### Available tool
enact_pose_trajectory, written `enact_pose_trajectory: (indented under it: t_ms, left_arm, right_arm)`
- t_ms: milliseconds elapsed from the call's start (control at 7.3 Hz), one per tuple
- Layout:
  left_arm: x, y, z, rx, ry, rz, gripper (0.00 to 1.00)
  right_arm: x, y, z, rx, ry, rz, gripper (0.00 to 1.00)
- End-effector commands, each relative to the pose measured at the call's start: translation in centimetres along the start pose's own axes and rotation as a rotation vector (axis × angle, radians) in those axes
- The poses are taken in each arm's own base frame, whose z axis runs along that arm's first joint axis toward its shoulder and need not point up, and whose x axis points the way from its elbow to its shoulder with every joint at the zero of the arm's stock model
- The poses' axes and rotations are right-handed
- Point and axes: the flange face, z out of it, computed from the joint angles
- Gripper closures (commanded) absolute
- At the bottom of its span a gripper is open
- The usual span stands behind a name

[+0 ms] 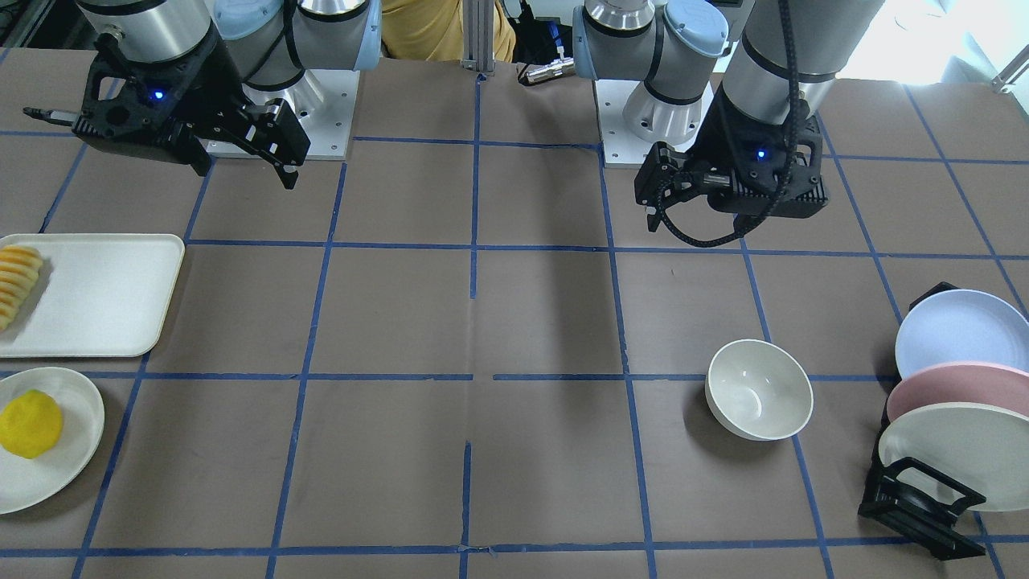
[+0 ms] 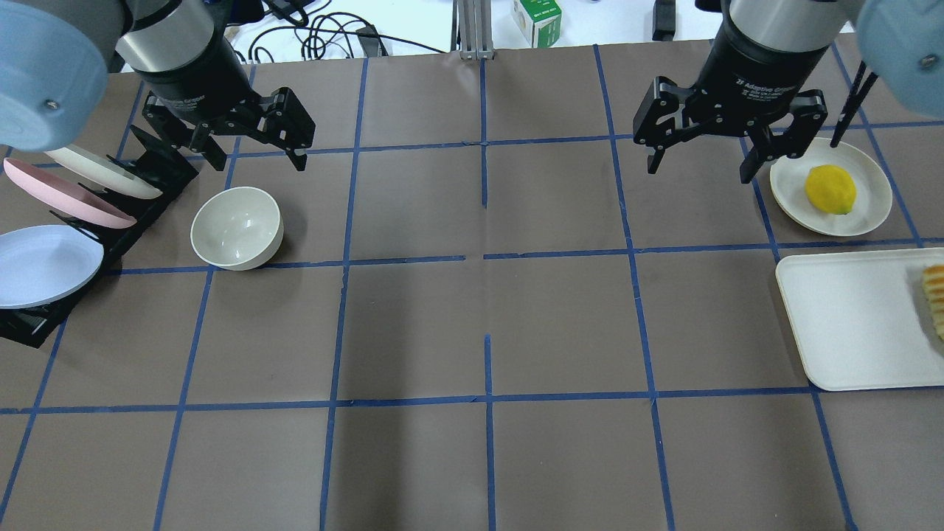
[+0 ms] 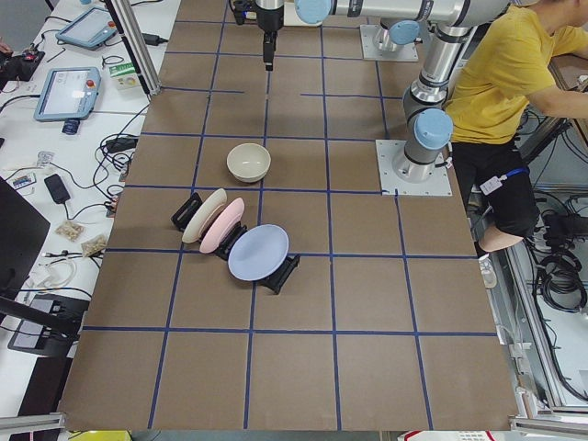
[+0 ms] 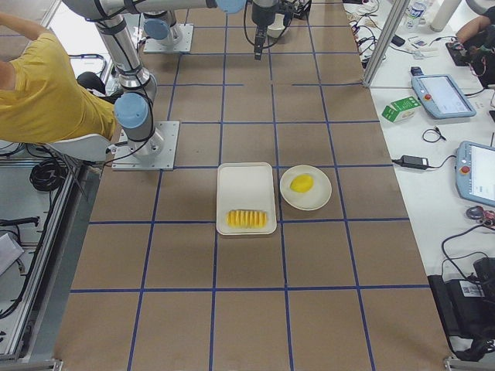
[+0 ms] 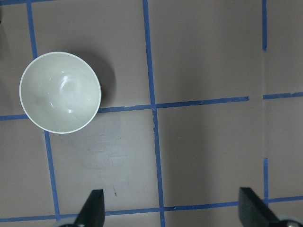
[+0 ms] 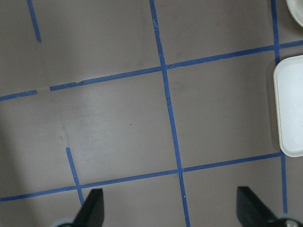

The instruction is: Place bowl and put lemon in it

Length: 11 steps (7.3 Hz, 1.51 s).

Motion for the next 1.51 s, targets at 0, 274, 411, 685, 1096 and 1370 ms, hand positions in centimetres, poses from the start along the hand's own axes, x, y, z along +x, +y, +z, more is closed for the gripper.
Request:
enact_pose_trajectory:
  t_ms: [0,274,411,685,1096,1370]
  left_arm:
    - [-6.9,-2.3,3.8,-0.066,0.012,-0.089,0.00]
    - [-15.5,-5.2,9.0,-0.093,0.063,0.043,0.00]
    - [-19.5,-5.5,12.3,-0.123,0.109,0.004,0.00]
    - [-22.9,-6.3,19.7,-0.073,0.084,0.045,0.00]
    - [-25.2,-5.0,27.9,-0.059,0.095,0.090,0.00]
    - [-25.8,-5.6,28.8,-0.034,0.086,0.097,0.10]
  right_arm:
    - [0.1,0.1,0.0,-0.002,0.000,0.001,0.00]
    - [0.1,-0.6,1.0,-0.025,0.004,-0.006,0.00]
    - [0.5,-1.5,3.3,-0.072,0.024,-0.004,0.00]
    - [2.3,-2.5,4.1,-0.077,0.030,0.033,0.00]
    - [15.2,-11.3,8.6,-0.051,0.012,0.043,0.00]
    - [20.5,-16.0,12.1,0.005,0.028,-0.147,0.00]
